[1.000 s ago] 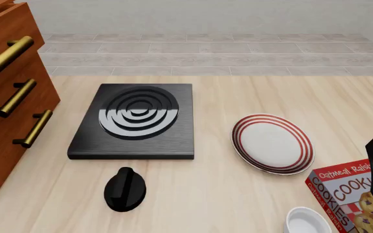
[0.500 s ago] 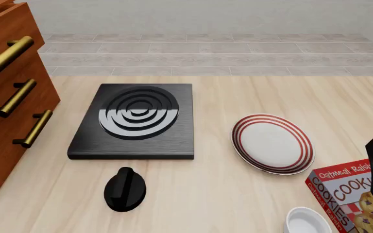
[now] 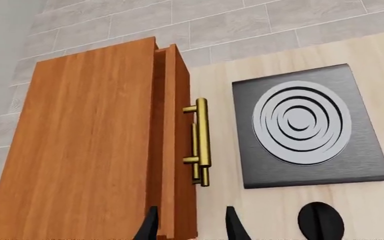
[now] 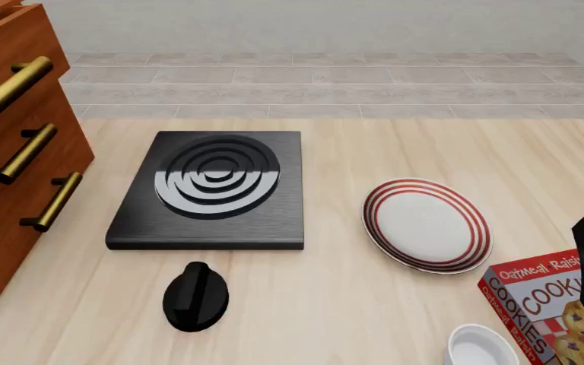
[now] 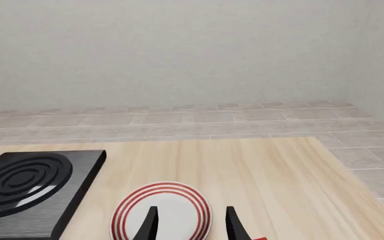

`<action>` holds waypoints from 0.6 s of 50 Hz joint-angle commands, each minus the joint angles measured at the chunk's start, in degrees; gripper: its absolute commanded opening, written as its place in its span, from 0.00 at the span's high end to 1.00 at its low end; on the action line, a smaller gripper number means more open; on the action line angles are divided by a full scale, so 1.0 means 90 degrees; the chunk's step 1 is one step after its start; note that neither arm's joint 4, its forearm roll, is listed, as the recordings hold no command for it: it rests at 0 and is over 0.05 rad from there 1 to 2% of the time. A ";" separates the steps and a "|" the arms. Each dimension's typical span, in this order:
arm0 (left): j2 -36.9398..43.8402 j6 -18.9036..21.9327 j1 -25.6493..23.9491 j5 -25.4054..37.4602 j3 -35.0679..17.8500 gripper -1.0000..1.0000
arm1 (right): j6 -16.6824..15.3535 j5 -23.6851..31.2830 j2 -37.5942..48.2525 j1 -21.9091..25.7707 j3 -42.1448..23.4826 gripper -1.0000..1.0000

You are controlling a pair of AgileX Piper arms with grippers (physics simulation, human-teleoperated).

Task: Pick the akita bowl in the top layer of the wooden cabinet and place it on the plate.

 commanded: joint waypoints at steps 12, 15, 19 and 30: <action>-0.0012 0.0269 0.0276 -0.0011 0.0185 0.00 | 0.0005 0.0003 -0.0004 -0.0019 0.0001 0.00; -0.0021 0.0237 0.0295 -0.0072 0.0301 0.00 | 0.0005 0.0000 -0.0004 -0.0017 0.0001 0.00; -0.0038 0.0153 0.0253 -0.0146 0.0475 0.00 | -0.0004 -0.0001 -0.0004 -0.0018 0.0001 0.00; -0.0087 0.0048 0.0290 -0.0343 0.0826 0.00 | -0.0001 0.0011 -0.0004 -0.0007 -0.0002 0.00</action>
